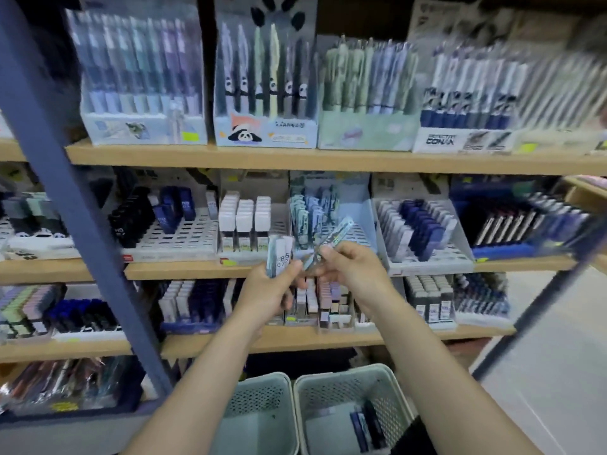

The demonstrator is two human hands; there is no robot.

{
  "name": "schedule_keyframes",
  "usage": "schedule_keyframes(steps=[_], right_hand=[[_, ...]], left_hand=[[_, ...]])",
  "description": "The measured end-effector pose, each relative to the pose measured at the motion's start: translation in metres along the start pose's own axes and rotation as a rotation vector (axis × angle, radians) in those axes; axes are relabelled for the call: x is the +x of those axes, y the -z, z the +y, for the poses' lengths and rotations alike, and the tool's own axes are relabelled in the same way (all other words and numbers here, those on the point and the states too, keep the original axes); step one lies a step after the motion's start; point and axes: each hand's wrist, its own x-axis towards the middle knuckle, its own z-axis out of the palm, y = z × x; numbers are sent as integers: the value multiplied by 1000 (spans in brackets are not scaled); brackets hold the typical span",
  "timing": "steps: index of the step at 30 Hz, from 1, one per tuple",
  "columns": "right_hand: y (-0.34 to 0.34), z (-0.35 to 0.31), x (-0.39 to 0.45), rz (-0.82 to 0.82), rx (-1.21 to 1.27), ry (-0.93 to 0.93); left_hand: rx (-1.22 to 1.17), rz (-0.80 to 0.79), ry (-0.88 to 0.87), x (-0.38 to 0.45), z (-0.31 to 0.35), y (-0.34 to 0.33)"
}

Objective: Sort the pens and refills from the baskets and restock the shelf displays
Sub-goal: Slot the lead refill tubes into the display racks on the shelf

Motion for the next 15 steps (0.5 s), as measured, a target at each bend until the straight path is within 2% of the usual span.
schedule_keyframes(steps=[4, 7, 11, 15], right_hand=[[34, -6, 14, 71, -33, -7], [44, -11, 33, 93, -118, 29], [45, -15, 60, 149, -161, 120], [44, -13, 86, 171, -31, 69]], left_hand=[[44, 2, 55, 12, 6, -11], [32, 0, 29, 22, 14, -20], [40, 94, -32, 43, 22, -27], [70, 120, -115, 59, 26, -29]])
